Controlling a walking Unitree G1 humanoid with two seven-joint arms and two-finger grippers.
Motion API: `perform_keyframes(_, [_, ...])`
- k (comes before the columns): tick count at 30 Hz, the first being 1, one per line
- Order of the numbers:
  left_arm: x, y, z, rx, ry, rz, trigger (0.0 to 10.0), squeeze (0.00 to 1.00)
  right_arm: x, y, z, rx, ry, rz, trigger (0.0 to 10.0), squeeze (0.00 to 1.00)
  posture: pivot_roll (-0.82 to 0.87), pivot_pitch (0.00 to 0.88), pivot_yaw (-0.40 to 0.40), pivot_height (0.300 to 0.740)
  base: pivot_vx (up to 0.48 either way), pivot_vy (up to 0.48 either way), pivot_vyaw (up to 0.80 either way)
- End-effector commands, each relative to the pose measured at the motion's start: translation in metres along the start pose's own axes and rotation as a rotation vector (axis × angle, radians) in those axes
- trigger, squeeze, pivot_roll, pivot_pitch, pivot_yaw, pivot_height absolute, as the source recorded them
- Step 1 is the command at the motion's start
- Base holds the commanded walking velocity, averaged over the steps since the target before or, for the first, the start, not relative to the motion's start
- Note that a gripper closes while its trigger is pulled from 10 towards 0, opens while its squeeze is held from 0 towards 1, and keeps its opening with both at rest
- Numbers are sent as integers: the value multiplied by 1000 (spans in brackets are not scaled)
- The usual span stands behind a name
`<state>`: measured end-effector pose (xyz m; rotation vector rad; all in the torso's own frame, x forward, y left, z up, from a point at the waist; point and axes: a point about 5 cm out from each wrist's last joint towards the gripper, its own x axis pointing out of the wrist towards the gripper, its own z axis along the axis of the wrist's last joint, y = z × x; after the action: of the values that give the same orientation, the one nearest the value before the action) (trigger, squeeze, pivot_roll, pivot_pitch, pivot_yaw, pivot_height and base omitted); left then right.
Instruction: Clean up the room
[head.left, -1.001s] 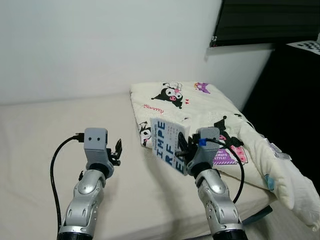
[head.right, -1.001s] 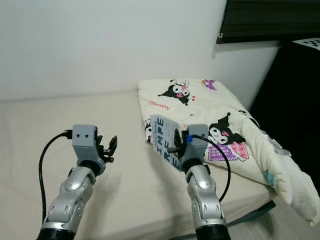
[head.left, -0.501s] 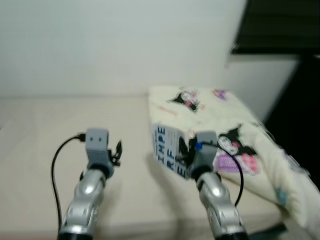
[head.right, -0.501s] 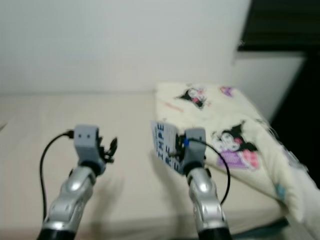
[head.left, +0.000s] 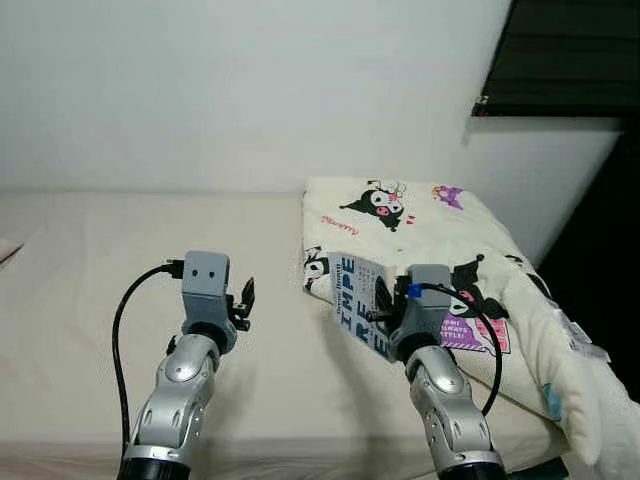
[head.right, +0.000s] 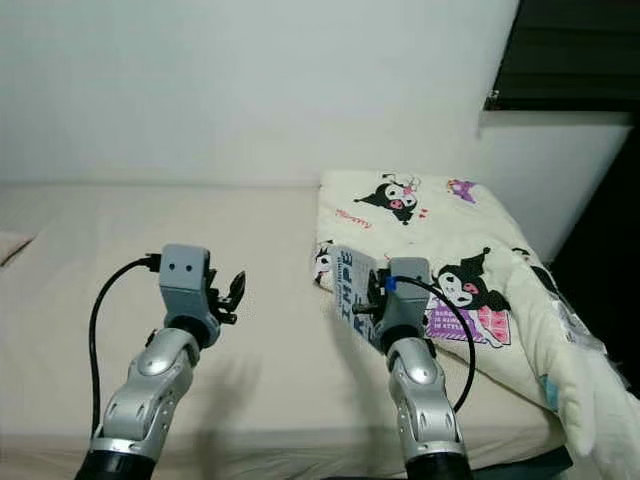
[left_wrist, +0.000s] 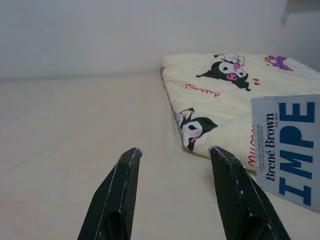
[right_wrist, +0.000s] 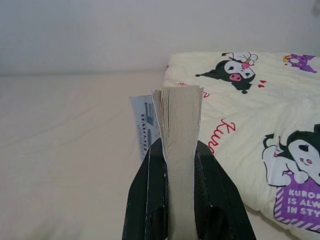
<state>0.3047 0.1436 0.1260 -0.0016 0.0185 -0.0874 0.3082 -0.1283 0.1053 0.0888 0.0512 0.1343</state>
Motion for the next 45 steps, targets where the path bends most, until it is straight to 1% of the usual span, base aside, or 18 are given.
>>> perform_keyframes(1, [2, 1, -2, 31, 16, -10, 10000, 0, 1, 1, 1, 11, -7, 3, 10000, 0, -17, 0, -54, 740, 0, 0, 0])
perform_keyframes(11, [6, -1, 0, 38, 8, -34, 10000, 0, 1, 2, 1, 18, -6, -3, 10000, 0, -18, 0, -49, 740, 0, 0, 0])
perform_keyframes(45, [7, 1, 0, 41, 6, -32, 10000, 0, 0, 3, -2, 27, 1, -4, 10000, 0, -14, 0, -46, 740, 0, 385, 0])
